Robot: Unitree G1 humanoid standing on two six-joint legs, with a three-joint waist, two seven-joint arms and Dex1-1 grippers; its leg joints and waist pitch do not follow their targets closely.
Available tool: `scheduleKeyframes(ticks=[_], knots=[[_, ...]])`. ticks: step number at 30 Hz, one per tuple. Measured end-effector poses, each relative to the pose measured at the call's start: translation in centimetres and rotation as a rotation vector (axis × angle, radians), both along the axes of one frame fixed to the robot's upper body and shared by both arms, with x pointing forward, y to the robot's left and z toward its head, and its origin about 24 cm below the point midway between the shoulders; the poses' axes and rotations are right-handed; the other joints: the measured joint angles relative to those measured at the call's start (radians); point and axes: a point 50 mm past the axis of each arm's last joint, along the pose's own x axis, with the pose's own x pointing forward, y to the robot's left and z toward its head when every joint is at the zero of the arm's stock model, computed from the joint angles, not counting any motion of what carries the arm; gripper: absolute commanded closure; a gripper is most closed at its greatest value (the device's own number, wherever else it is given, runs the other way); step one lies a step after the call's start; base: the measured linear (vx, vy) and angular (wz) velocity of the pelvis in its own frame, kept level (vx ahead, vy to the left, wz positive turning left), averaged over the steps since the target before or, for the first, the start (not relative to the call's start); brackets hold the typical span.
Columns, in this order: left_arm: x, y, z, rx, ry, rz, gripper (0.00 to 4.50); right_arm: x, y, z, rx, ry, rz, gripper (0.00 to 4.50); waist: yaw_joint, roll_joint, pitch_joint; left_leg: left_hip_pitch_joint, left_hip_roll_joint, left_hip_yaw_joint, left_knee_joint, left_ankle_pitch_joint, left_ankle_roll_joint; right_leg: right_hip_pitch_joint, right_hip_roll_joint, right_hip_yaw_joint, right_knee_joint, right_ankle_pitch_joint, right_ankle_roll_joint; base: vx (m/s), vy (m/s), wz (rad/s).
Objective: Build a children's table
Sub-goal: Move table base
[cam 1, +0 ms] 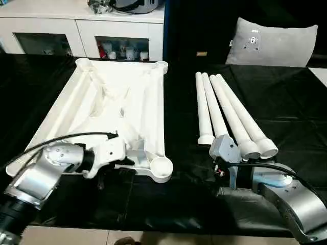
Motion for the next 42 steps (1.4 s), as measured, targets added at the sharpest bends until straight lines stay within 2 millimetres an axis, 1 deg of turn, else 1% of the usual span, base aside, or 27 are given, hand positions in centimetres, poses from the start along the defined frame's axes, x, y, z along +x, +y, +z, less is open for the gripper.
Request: scheduleKeyframes(ticks=[2,4,6,9,10,12,15,18,23,24,25,27,28,30,35,36,39,41,42], knots=[[0.0,0.0,-0.1,0.008,-0.003,-0.001,4.09,-0.1,-0.2,-0.1,-0.01,0.008,0.008,0.0,0.002,0.002,-0.001,0.001,0.0,0.0,0.0,0.0,0.0,0.0,0.0,0.0,0.0,0.0,0.0,0.0,0.0,0.0],[0.0,0.0,-0.2,0.016,-0.007,-0.009,4.11,-0.2,-0.3,-0.2,-0.014,0.014,0.009,0.0,0.002,0.005,-0.002,0.001,0.0,0.001,0.0,0.0,0.0,0.0,0.0,0.0,0.0,0.0,0.0,0.0,0.0,0.0],[0.1,-0.2,-0.3,0.015,-0.015,-0.019,4.25,-0.2,-0.4,-0.2,-0.017,0.02,0.008,0.0,0.0,0.009,-0.003,0.001,0.0,0.002,0.0,0.0,0.0,0.001,0.0,0.001,0.0,0.0,0.0,0.0,0.0,0.0],[0.2,-1.0,-0.6,-0.022,-0.017,-0.015,4.33,-0.2,-0.3,-0.1,-0.014,0.017,0.004,0.0,0.001,0.015,-0.003,0.001,0.0,0.002,0.0,0.0,0.0,0.001,0.0,0.001,0.0,0.0,0.0,0.0,0.0,0.0],[0.2,-1.2,-0.7,-0.031,-0.019,-0.013,4.42,-0.2,-0.3,-0.1,-0.013,0.015,0.002,0.0,0.0,0.017,-0.003,0.001,0.0,0.003,0.0,0.0,0.0,0.001,0.0,0.001,0.0,0.0,0.0,0.0,0.0,0.0],[0.5,-2.3,-1.1,-0.077,-0.028,0.026,4.49,0.0,-0.6,0.0,-0.013,0.002,-0.032,0.0,0.0,0.023,-0.004,0.001,0.0,0.003,0.0,0.0,0.0,0.001,-0.001,0.001,0.0,0.0,0.0,0.0,0.0,0.0],[0.9,-3.4,-1.3,-0.112,-0.042,0.061,4.49,0.2,-0.5,0.1,-0.003,-0.01,-0.067,0.0,-0.006,0.023,-0.004,0.001,0.002,0.003,0.0,0.0,0.0,0.0,0.0,0.001,0.0,0.0,0.0,0.0,0.0,0.0],[1.5,-3.5,-1.4,-0.109,-0.076,0.088,4.49,0.9,-0.3,0.4,0.002,-0.041,-0.122,0.0,-0.014,0.024,-0.004,0.0,0.003,0.003,-0.001,0.001,-0.001,-0.001,0.001,0.001,0.001,0.0,0.0,0.0,0.0,0.0],[1.6,-3.8,-1.5,-0.114,-0.107,0.077,4.49,2.6,-0.2,1.3,0.061,-0.111,-0.259,0.0,-0.019,0.024,-0.004,0.0,0.003,0.004,-0.001,0.001,-0.001,-0.001,0.001,0.0,0.0,0.0,0.0,0.0,0.0,0.0],[1.6,-3.8,-1.5,-0.117,-0.109,0.076,4.22,2.8,-0.2,1.5,0.074,-0.122,-0.278,0.0,-0.018,0.024,-0.004,-0.001,0.003,0.004,-0.001,0.001,0.0,-0.001,0.0,0.0,0.0,0.0,0.0,0.0,0.0,0.0],[1.5,-3.7,-1.5,-0.118,-0.109,0.077,4.22,3.1,0.0,1.8,0.094,-0.136,-0.314,0.0,-0.02,0.023,-0.004,-0.001,0.003,0.004,-0.001,0.002,0.001,-0.001,0.0,0.0,0.0,0.0,0.0,0.0,0.0,0.0],[1.4,-3.5,-1.3,-0.133,-0.108,0.082,3.87,4.6,0.1,2.9,0.108,-0.189,-0.448,0.0,-0.024,0.023,-0.004,-0.005,0.003,0.006,-0.001,0.005,0.003,-0.007,0.0,0.001,0.002,0.0,0.0,0.0,0.0,0.0],[1.4,-3.6,-1.0,-0.153,-0.116,0.08,3.87,5.0,0.0,3.4,0.101,-0.201,-0.492,0.0,-0.024,0.023,-0.004,-0.008,0.002,0.007,-0.001,0.006,0.004,-0.01,0.0,0.001,0.003,0.0,0.0,0.0,0.0,0.0],[1.4,-3.6,-0.1,-0.192,-0.143,0.081,3.8,6.2,-0.1,3.9,0.07,-0.164,-0.582,0.0,-0.026,0.023,-0.004,-0.012,0.002,0.007,-0.001,0.009,0.004,-0.015,-0.001,0.001,0.005,0.001,0.0,0.0,0.0,0.0],[1.1,-3.6,1.4,-0.265,-0.136,0.138,3.38,8.3,0.7,3.5,0.026,-0.042,-0.668,0.0,-0.026,0.026,-0.004,-0.012,0.003,0.007,-0.003,0.011,0.0,-0.017,0.0,0.0,0.006,0.001,0.0,0.0,0.0,0.0],[1.1,-3.6,1.6,-0.275,-0.138,0.149,3.38,8.7,0.7,3.5,0.014,-0.033,-0.686,0.0,-0.026,0.026,-0.004,-0.012,0.003,0.007,-0.003,0.011,0.0,-0.017,0.0,0.0,0.006,0.001,0.0,0.0,0.0,0.0],[0.9,-3.9,2.3,-0.302,-0.144,0.173,3.09,9.7,0.9,3.2,-0.015,-0.013,-0.727,0.0,-0.025,0.026,-0.004,-0.012,0.003,0.007,-0.004,0.012,-0.002,-0.017,0.0,0.0,0.006,0.001,0.0,0.0,0.0,0.0],[0.8,-4.5,2.8,-0.338,-0.147,0.183,3.04,10.2,1.2,2.8,-0.034,0.01,-0.749,0.0,-0.025,0.026,-0.004,-0.014,0.003,0.007,-0.004,0.013,-0.002,-0.017,0.0,-0.001,0.006,0.001,0.0,0.0,0.0,0.0],[0.8,-4.7,2.9,-0.35,-0.146,0.183,2.83,10.4,1.3,2.5,-0.043,0.023,-0.756,0.0,-0.025,0.026,-0.004,-0.014,0.003,0.007,-0.004,0.013,-0.002,-0.018,0.0,-0.001,0.006,0.001,0.0,0.0,0.0,0.0]])
